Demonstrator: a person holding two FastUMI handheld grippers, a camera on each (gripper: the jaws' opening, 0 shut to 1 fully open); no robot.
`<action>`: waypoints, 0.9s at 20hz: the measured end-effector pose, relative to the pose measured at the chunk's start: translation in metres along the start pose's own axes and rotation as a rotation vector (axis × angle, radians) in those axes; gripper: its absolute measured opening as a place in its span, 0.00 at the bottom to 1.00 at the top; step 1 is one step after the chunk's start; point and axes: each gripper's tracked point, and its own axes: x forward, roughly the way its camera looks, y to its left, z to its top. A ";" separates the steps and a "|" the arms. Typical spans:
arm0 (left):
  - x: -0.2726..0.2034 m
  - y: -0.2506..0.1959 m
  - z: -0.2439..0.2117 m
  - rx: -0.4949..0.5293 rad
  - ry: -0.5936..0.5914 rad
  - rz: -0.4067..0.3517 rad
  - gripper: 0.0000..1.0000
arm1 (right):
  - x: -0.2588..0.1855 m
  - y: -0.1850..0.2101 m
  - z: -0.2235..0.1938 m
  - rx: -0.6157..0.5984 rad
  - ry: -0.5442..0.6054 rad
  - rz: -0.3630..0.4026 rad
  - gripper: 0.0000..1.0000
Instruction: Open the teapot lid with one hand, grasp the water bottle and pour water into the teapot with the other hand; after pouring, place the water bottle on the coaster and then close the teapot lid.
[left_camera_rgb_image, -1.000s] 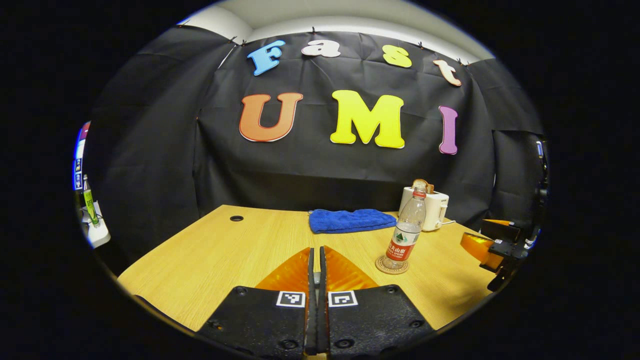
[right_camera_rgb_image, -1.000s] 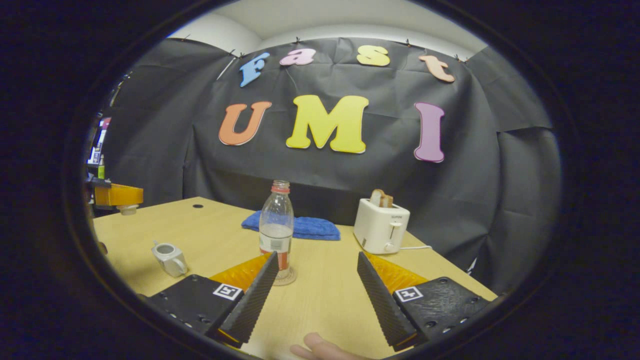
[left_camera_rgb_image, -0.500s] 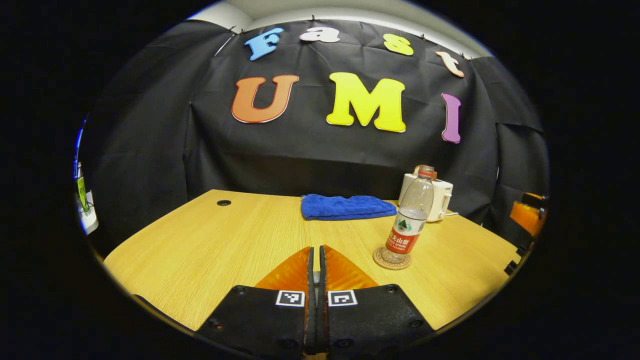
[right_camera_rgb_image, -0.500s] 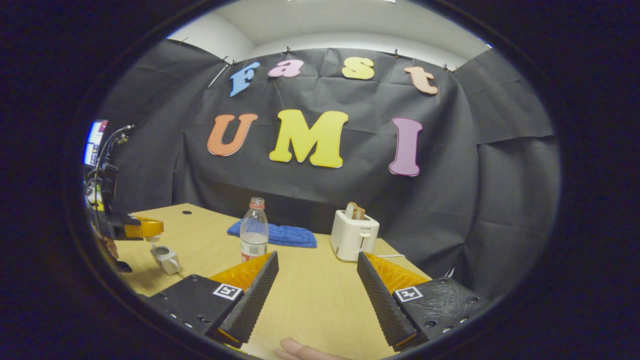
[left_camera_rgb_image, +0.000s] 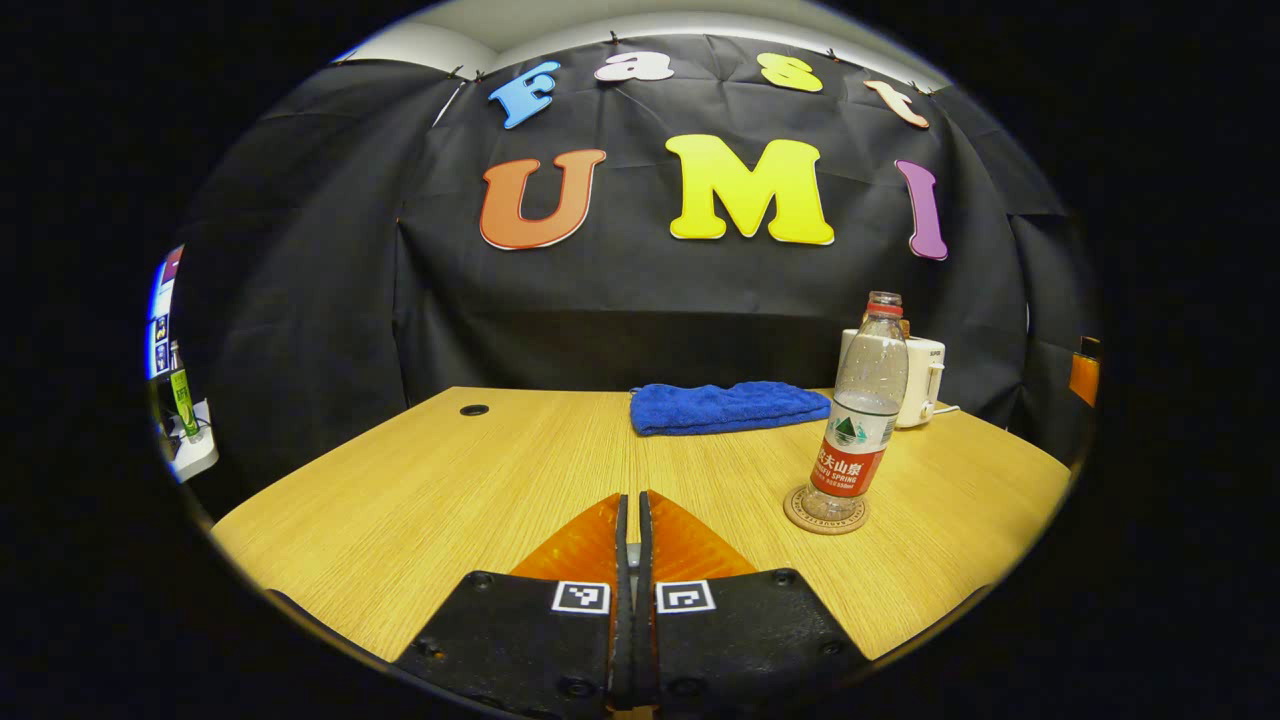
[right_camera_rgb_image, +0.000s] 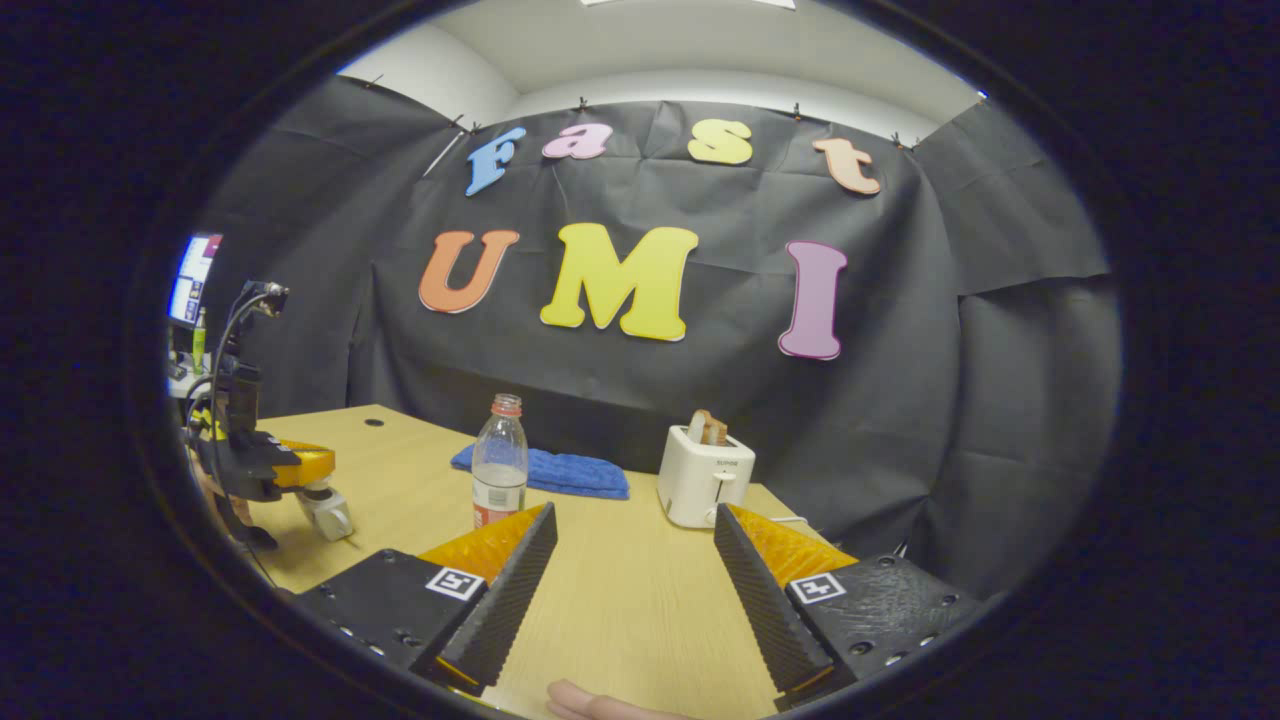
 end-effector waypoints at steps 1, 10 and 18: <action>-0.001 0.002 -0.001 0.003 -0.001 0.010 0.03 | -0.001 -0.001 0.000 -0.003 -0.003 0.000 0.98; 0.001 -0.001 -0.017 -0.002 0.026 0.002 0.04 | 0.003 -0.006 -0.006 -0.036 0.008 -0.006 0.98; -0.010 -0.011 -0.003 -0.030 0.026 -0.032 0.29 | -0.001 -0.021 -0.003 -0.022 0.014 -0.037 0.95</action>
